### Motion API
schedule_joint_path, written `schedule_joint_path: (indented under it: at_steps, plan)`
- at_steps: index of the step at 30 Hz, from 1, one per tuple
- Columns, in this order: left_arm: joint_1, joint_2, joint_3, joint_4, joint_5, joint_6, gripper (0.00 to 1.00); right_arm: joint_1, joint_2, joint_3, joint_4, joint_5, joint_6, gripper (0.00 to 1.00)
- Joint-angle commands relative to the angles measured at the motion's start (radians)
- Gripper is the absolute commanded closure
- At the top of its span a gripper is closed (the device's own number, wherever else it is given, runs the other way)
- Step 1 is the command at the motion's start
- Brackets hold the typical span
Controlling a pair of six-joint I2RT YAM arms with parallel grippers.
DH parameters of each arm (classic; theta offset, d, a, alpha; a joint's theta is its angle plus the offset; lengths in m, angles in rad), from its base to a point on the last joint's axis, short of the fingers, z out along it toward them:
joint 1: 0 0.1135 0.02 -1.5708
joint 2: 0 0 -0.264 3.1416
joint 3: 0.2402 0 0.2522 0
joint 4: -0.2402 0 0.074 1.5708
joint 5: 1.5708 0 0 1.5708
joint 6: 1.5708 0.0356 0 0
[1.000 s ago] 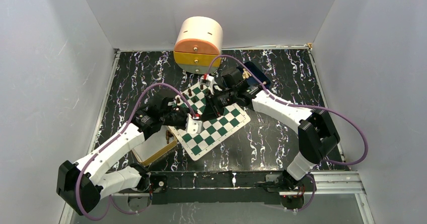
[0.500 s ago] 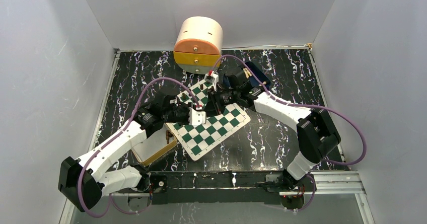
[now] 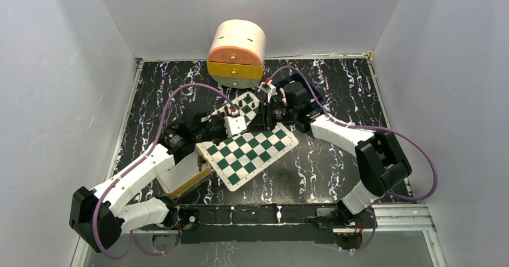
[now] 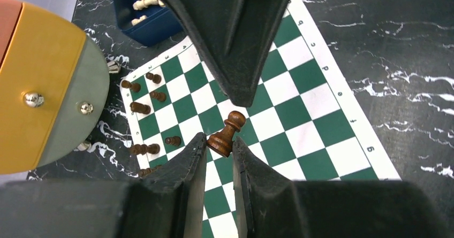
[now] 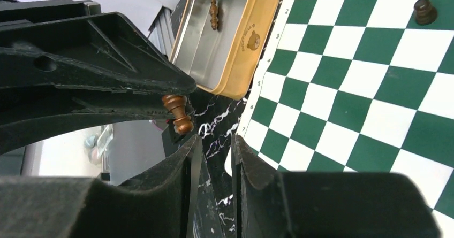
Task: Set up the chess pieces on the board
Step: Place the chess piece on the chessboard.
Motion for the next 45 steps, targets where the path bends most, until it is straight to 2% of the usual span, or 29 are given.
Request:
schedule_joint_path:
  at_steps: [1,8,13,21,29,37,42,45]
  plan:
    - [0.003,0.006,-0.011,0.083,-0.045,-0.13,0.93,0.0,-0.051,-0.029,0.175,0.029,0.104,0.64]
    - [0.003,-0.012,-0.046,0.202,-0.079,-0.272,0.94,-0.011,-0.088,-0.111,0.404,0.072,0.284,0.52]
    - [0.003,-0.034,-0.074,0.286,-0.079,-0.372,0.94,-0.013,-0.125,-0.138,0.483,0.127,0.366,0.45]
    - [0.003,-0.056,-0.1,0.379,-0.077,-0.451,0.96,-0.012,-0.125,-0.15,0.516,0.156,0.454,0.5]
    - [0.003,-0.058,-0.099,0.391,-0.079,-0.459,0.98,-0.012,-0.151,-0.178,0.506,0.219,0.482,0.41]
    - [0.003,-0.055,-0.102,0.403,-0.08,-0.463,0.99,-0.012,-0.137,-0.178,0.557,0.184,0.532,0.56]
    - [0.003,-0.058,-0.106,0.41,-0.086,-0.464,0.99,-0.012,-0.134,-0.187,0.59,0.18,0.557,0.63]
    - [0.003,-0.058,-0.106,0.409,-0.091,-0.463,1.0,-0.011,-0.133,-0.186,0.593,0.179,0.569,0.63]
